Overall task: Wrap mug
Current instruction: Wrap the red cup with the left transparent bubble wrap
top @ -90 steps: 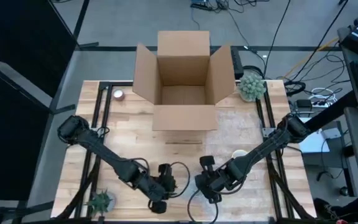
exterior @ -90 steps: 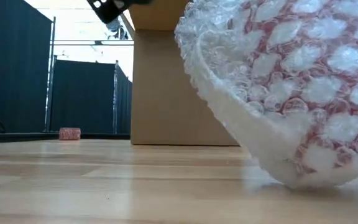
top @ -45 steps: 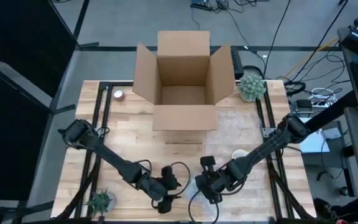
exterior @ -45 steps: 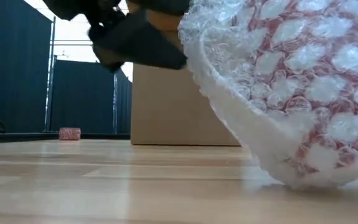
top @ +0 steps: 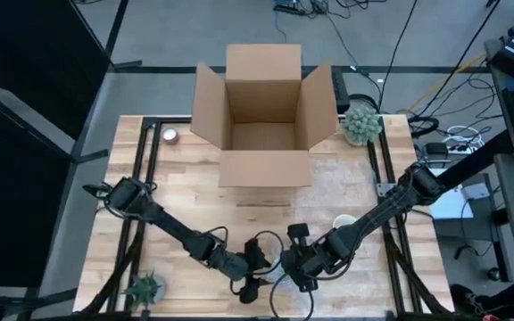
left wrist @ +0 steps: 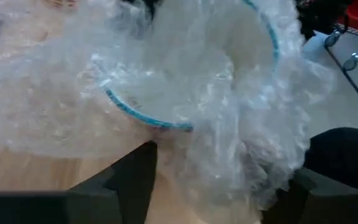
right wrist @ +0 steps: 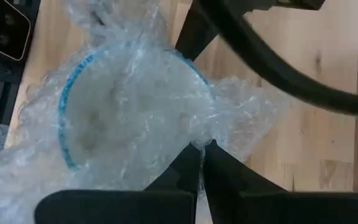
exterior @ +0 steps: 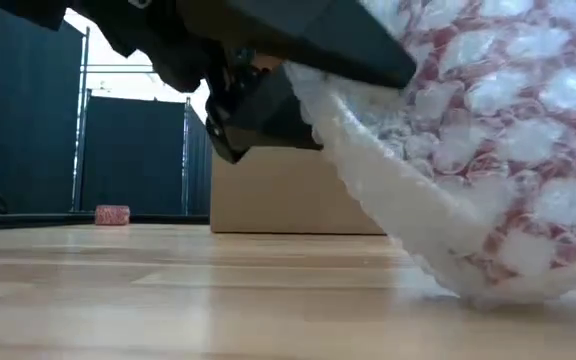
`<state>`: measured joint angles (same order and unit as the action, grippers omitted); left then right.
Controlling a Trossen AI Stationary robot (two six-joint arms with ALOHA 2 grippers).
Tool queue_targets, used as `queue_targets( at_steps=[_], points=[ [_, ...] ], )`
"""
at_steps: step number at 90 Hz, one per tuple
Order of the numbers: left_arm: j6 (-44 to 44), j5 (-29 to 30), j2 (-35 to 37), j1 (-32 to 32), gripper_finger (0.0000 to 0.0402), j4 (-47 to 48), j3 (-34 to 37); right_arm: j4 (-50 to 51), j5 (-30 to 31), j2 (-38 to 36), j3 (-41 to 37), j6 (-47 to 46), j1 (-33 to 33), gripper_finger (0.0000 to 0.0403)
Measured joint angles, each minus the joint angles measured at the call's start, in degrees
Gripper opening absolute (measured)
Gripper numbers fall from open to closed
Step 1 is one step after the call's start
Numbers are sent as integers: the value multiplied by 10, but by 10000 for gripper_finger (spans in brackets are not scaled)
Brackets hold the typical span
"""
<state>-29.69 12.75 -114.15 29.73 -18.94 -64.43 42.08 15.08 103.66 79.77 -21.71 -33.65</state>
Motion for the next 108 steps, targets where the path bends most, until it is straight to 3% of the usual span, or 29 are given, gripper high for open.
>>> queue_targets(
  at_steps=[14, 35, 62, 108],
  points=[
    [23, -5, 7, 0, 38, 14, 0, -8, -1, 0, 3, 4, 0, 0],
    [52, 64, 66, 7, 39, 133, 0, -5, 23, 0, 38, 24, 2, 0],
    [67, 84, 81, 7, 39, 161, -1, -39, 28, 19, 42, 16, 13, 0],
    [72, 99, 78, 3, 43, 196, 1, -90, -105, 126, 47, -47, 79, 0]
  ],
)
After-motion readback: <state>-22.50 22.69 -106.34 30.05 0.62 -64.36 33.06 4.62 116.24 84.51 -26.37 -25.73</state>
